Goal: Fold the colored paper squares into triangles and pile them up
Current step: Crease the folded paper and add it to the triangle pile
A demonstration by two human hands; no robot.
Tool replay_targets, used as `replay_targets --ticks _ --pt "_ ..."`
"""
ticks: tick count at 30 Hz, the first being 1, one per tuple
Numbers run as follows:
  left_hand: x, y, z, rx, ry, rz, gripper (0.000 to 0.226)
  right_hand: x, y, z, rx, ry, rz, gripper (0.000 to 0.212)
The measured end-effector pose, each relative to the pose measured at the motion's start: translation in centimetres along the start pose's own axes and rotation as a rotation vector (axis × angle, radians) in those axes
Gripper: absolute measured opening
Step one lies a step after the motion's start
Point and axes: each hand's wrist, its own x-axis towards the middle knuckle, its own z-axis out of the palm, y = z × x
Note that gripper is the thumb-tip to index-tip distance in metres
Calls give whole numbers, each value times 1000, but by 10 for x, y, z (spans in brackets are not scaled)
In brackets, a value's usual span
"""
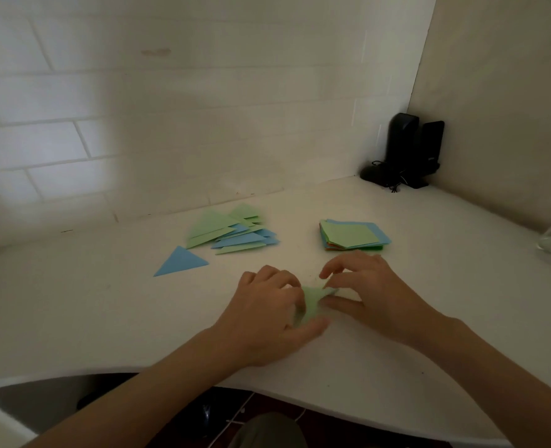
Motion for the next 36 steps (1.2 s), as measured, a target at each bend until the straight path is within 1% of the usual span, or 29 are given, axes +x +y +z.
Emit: replay_targets --ticks 3,5,7,9,11,13,18,24,27,28,31,34,36 --pt "0 -9 9 -70 56 -82 50 5 -12 12 49 -25 77 46" --pt "1 -10 10 -116 33 -184 36 5 -14 20 102 -20 137 51" --pt "2 -10 10 -177 15 -278 24 3 -13 24 160 -9 212 43" --pt "3 -10 10 -232 7 -362 18 0 -13 25 186 13 278 34" --pt "5 -9 12 -222 1 -390 15 -2 -14 27 201 32 335 28" --pt "5 -8 14 -219 0 -396 15 -4 -15 29 245 55 378 23" --pt "2 -13 16 -300 14 -384 20 -6 -13 25 344 56 415 28" --pt "-8 -19 11 -286 31 -294 15 -18 -8 14 389 70 391 15" --pt "-10 -19 10 -252 33 -247 18 -18 -9 12 351 49 389 11" --pt "-10 -17 10 -246 36 -234 20 -17 -9 11 341 37 399 12" --pt "-5 -7 11 -216 26 -188 30 -13 -10 12 322 -16 457 25" --pt "3 6 7 -152 -38 -205 32 -5 -13 8 298 -89 505 29" --pt "9 10 5 -109 -92 -239 42 -3 -14 6 287 -125 508 29"
